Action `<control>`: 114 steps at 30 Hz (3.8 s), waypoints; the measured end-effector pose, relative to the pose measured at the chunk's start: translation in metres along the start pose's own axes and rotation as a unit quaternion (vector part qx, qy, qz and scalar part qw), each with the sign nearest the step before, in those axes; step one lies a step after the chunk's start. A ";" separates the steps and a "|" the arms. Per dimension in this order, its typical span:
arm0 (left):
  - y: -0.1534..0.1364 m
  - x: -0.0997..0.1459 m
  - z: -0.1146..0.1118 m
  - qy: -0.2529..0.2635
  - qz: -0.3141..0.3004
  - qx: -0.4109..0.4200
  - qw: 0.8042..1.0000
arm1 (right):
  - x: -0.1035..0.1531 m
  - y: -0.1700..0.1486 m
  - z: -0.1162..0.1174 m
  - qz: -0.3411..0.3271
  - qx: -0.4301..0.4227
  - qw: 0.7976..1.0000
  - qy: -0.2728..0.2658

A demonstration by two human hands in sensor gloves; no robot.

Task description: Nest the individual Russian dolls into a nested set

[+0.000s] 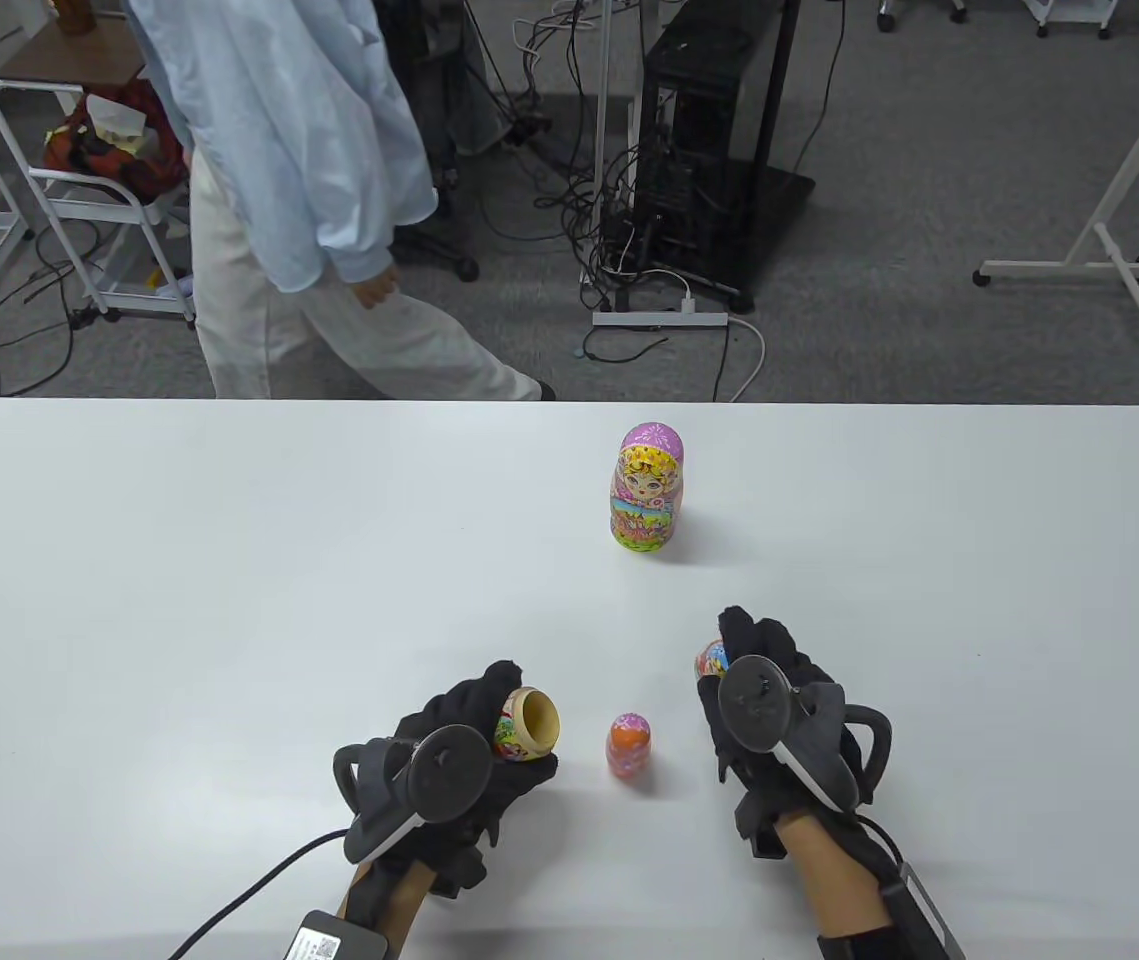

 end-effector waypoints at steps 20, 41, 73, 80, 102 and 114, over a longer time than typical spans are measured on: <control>-0.001 0.000 -0.001 0.000 -0.001 -0.002 1.000 | 0.012 0.015 -0.002 -0.049 -0.054 0.997 -0.024; -0.002 0.000 -0.003 -0.018 0.009 0.000 1.000 | 0.035 0.066 0.040 -0.182 -0.017 0.976 0.120; 0.013 0.003 -0.001 -0.020 -0.019 0.006 1.000 | 0.056 0.073 -0.009 -0.289 -0.317 0.900 0.071; 0.010 0.003 0.000 -0.024 -0.009 0.024 0.999 | 0.053 0.067 -0.016 -0.284 -0.310 0.905 0.062; 0.002 0.002 -0.001 -0.029 0.013 0.023 0.999 | -0.022 -0.042 0.043 0.069 -0.040 0.981 0.179; 0.000 0.000 -0.005 -0.036 0.016 0.017 0.999 | -0.014 -0.021 0.019 0.004 -0.162 0.980 0.112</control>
Point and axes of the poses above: the tracker on the back of each hand, its own y axis roughly to the thumb side, its own x axis roughly from the fingertips to the wrist, z = x × y, the point moved 2 cm from there along -x, roughly from the wrist to the fingertips, and after that the axes turned 8 degrees about z, right-handed, at the moved point
